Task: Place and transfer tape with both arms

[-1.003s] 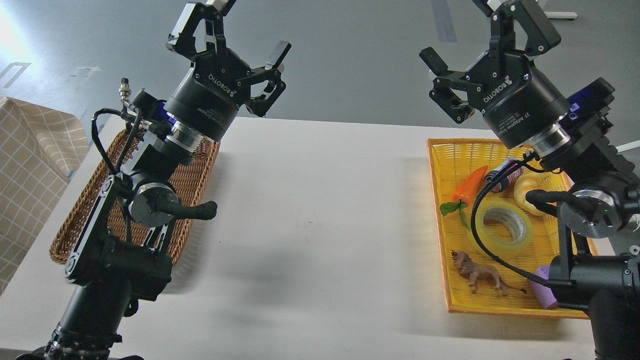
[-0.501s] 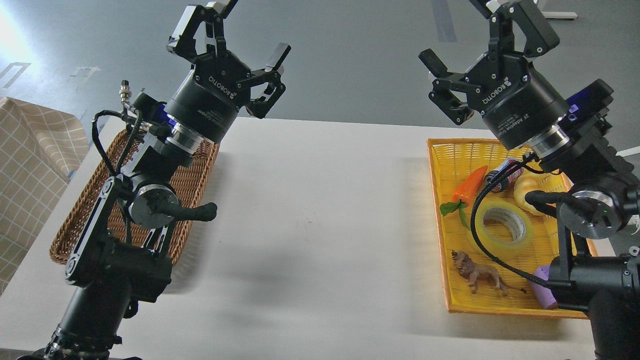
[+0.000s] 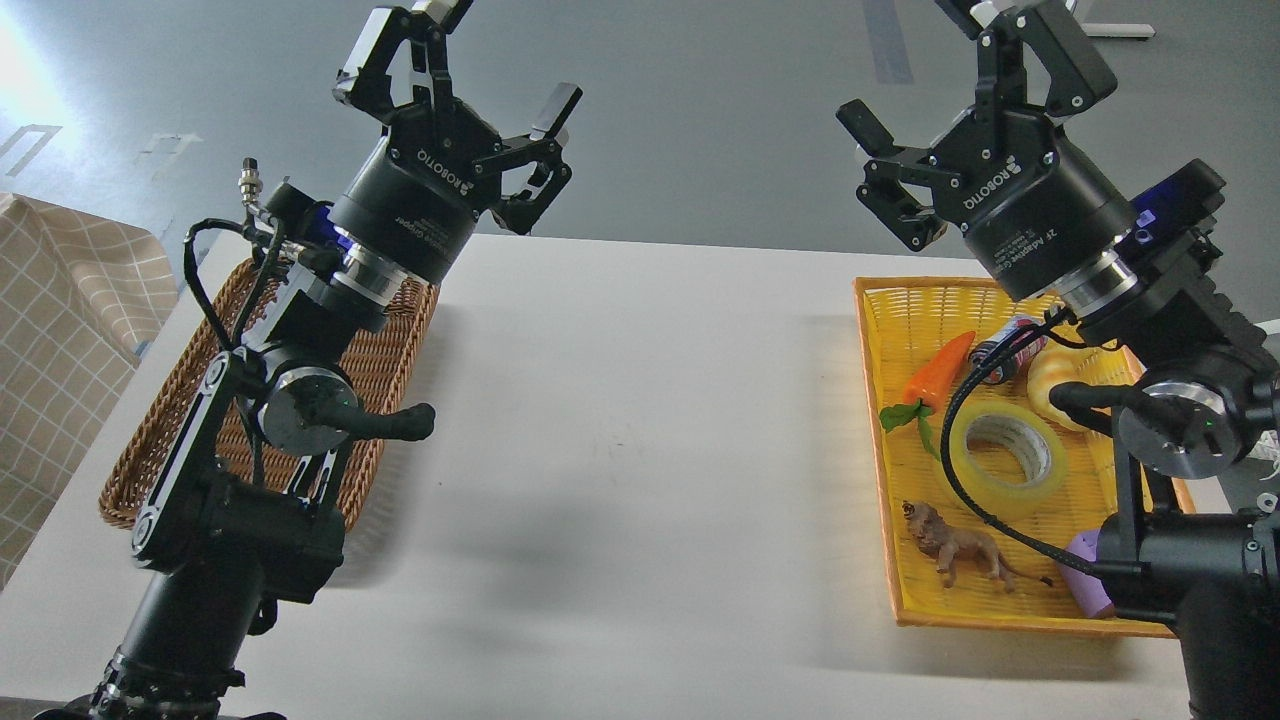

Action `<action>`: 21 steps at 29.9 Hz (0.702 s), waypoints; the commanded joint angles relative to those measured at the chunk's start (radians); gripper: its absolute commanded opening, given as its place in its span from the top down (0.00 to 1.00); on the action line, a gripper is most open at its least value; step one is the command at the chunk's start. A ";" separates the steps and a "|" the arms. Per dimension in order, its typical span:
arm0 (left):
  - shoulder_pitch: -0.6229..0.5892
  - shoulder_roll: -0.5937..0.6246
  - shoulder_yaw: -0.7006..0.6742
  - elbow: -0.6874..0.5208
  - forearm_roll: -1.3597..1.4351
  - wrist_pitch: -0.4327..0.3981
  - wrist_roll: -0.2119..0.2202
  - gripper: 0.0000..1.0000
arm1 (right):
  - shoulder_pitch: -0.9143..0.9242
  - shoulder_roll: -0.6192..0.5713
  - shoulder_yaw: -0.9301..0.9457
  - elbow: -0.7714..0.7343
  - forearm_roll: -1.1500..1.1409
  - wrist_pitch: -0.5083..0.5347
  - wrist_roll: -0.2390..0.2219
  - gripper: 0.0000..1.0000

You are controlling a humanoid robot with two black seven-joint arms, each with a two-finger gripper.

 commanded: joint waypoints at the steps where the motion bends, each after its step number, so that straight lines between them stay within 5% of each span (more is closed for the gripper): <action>1: 0.000 0.000 0.000 0.000 0.002 0.004 0.000 0.01 | -0.003 0.000 0.000 0.002 -0.001 0.000 0.001 0.00; 21: 0.003 -0.002 0.000 0.000 0.004 0.007 -0.003 0.01 | -0.002 0.000 -0.002 0.030 -0.013 0.000 0.001 0.00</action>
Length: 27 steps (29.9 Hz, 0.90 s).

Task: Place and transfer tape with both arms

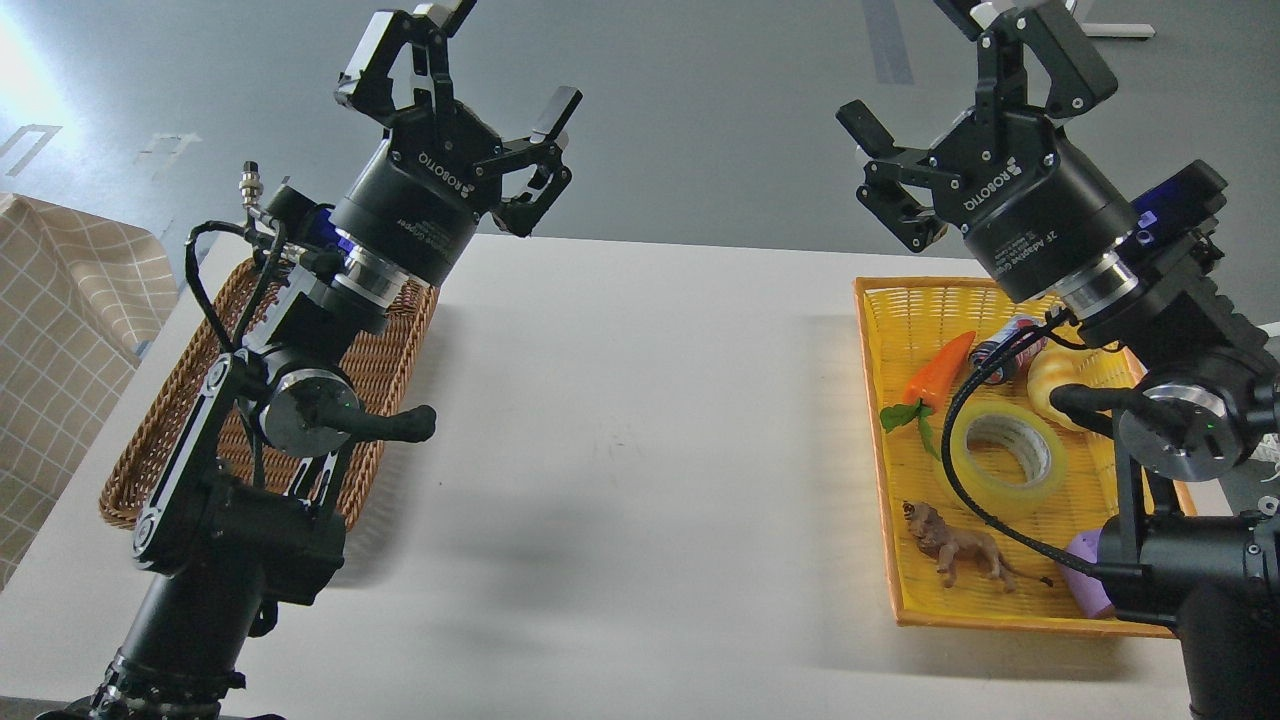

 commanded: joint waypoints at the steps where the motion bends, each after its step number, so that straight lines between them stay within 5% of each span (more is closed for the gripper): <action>1: -0.001 0.000 0.000 0.000 0.000 0.000 -0.001 0.01 | -0.002 0.000 0.000 0.010 -0.004 0.000 0.000 0.00; 10: 0.000 0.002 -0.002 0.000 0.000 0.000 -0.005 0.01 | -0.005 -0.027 0.004 0.048 -0.044 0.000 0.000 0.00; 27: 0.000 0.000 0.001 -0.002 0.003 0.000 -0.008 0.01 | -0.138 -0.511 0.090 0.074 -0.245 0.000 0.003 0.00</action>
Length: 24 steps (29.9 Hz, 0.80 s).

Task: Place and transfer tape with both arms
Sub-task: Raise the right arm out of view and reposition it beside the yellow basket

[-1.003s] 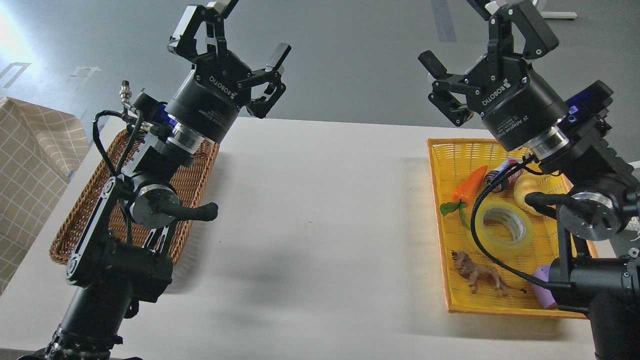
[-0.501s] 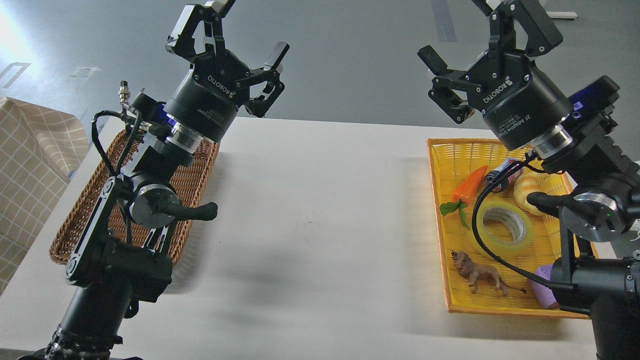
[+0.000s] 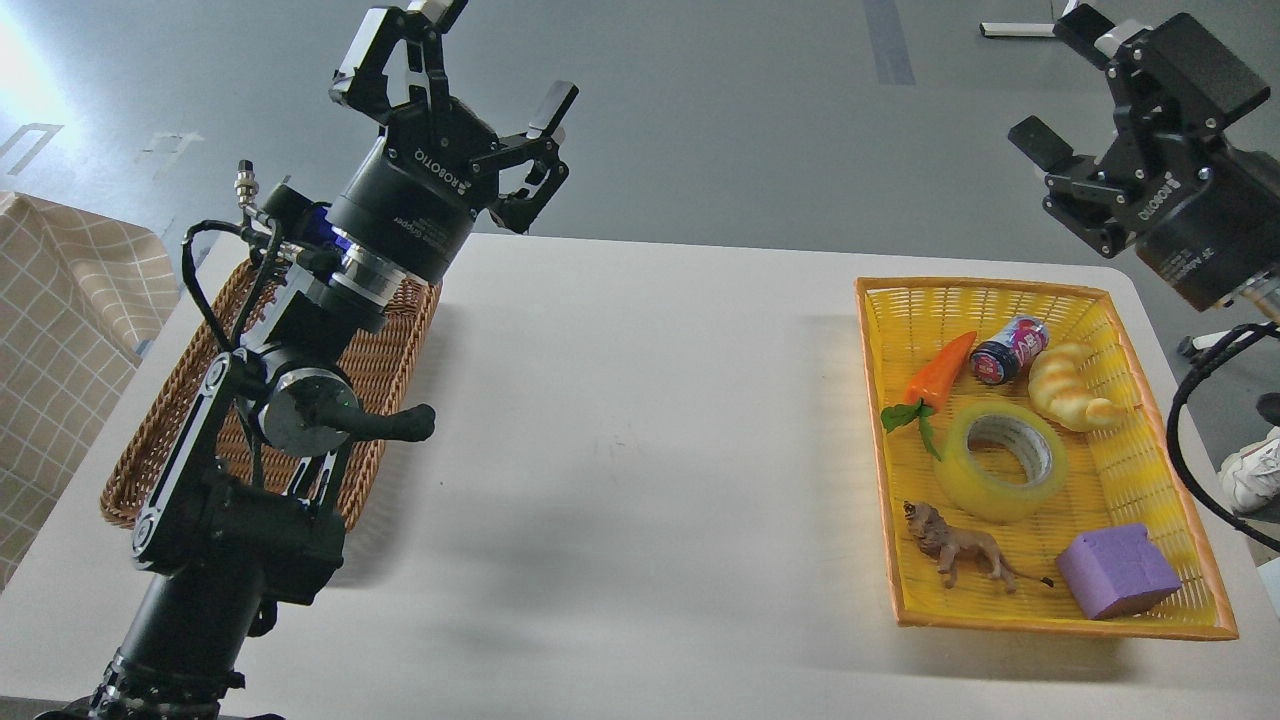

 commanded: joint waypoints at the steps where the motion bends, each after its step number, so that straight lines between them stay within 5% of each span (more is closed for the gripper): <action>1: 0.000 0.001 0.002 0.000 0.000 0.000 0.001 0.01 | -0.061 -0.071 0.047 0.000 -0.044 0.000 0.002 0.00; 6: -0.006 0.006 0.022 0.000 0.000 -0.001 0.001 0.01 | -0.160 -0.031 0.234 0.000 -0.031 0.000 0.050 0.00; 12: -0.007 0.001 0.028 0.000 0.001 -0.001 0.001 0.01 | -0.233 0.069 0.429 0.000 -0.030 0.000 0.039 0.00; 16: -0.010 0.000 0.037 -0.001 0.001 0.002 0.001 0.01 | -0.284 0.082 0.485 -0.008 -0.027 0.000 0.059 0.00; 18: -0.014 0.001 0.037 -0.001 0.003 0.000 0.001 0.01 | -0.293 0.163 0.502 -0.022 -0.008 0.000 0.110 0.00; 24: -0.010 0.003 0.037 -0.004 0.003 0.000 0.001 0.01 | -0.381 0.247 0.529 0.001 -0.005 0.000 0.121 0.01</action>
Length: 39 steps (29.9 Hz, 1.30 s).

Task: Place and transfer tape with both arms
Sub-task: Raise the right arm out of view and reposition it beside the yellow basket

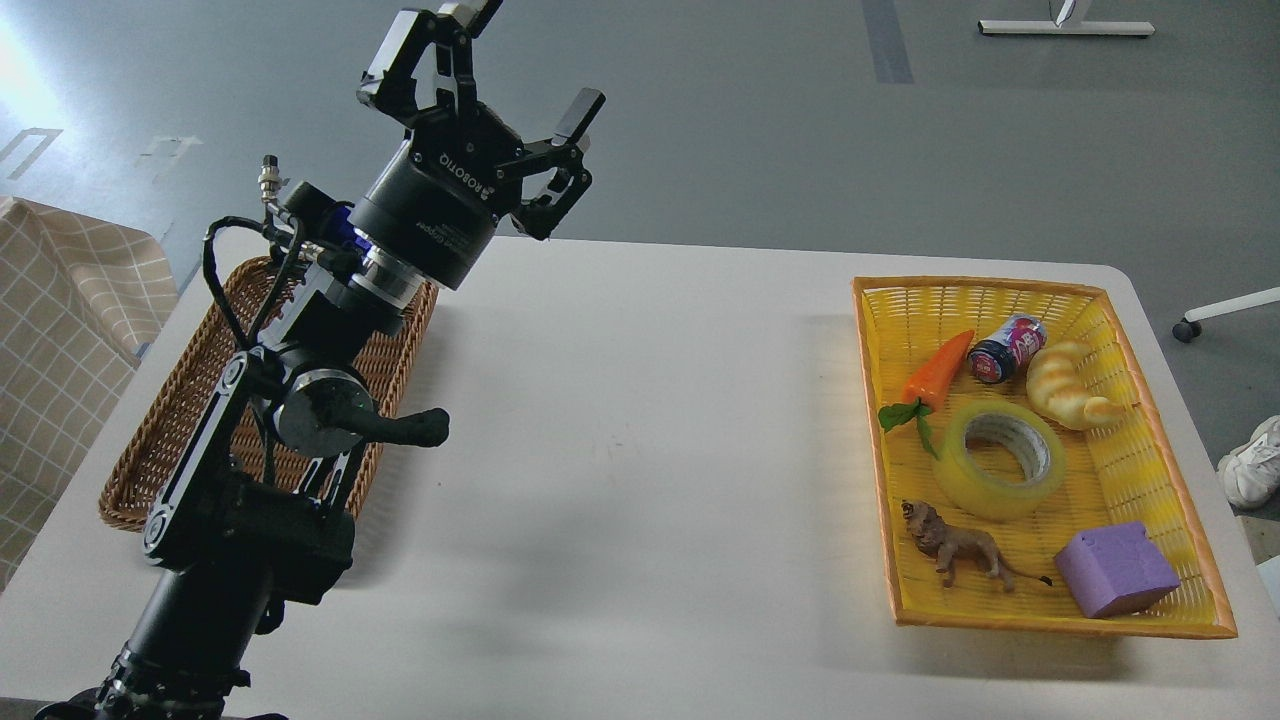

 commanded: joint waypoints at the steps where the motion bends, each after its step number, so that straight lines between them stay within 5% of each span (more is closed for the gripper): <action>1: 0.002 0.000 0.000 -0.002 0.000 0.000 0.000 0.01 | -0.041 0.005 0.015 0.003 0.001 0.000 0.006 0.01; 10: 0.004 0.000 0.000 -0.008 0.000 -0.008 0.000 0.01 | -0.120 -0.294 0.000 -0.003 -0.015 0.000 0.000 0.01; 21: -0.001 -0.001 0.006 -0.008 0.000 -0.008 0.002 0.01 | -0.126 -0.470 0.038 -0.122 -0.062 0.000 0.002 0.00; 23: 0.001 0.000 0.006 -0.008 0.000 -0.014 0.000 0.01 | -0.120 -0.501 0.038 -0.196 -0.055 0.000 0.026 0.01; 25: -0.001 0.002 0.005 -0.008 0.000 -0.018 -0.002 0.01 | -0.103 -0.488 0.038 -0.246 -0.036 0.000 0.127 0.01; 27: -0.001 0.002 0.005 -0.008 0.000 -0.022 0.000 0.01 | -0.094 -0.465 0.038 -0.265 -0.035 0.000 0.175 0.01; 32: -0.002 0.002 0.005 -0.008 0.000 -0.020 0.000 0.01 | -0.103 -0.491 0.038 -0.244 -0.036 0.000 0.174 0.01; 39: -0.004 -0.001 0.006 -0.008 0.000 -0.018 0.002 0.01 | -0.172 -0.747 -0.057 -0.208 -0.068 0.000 0.106 0.02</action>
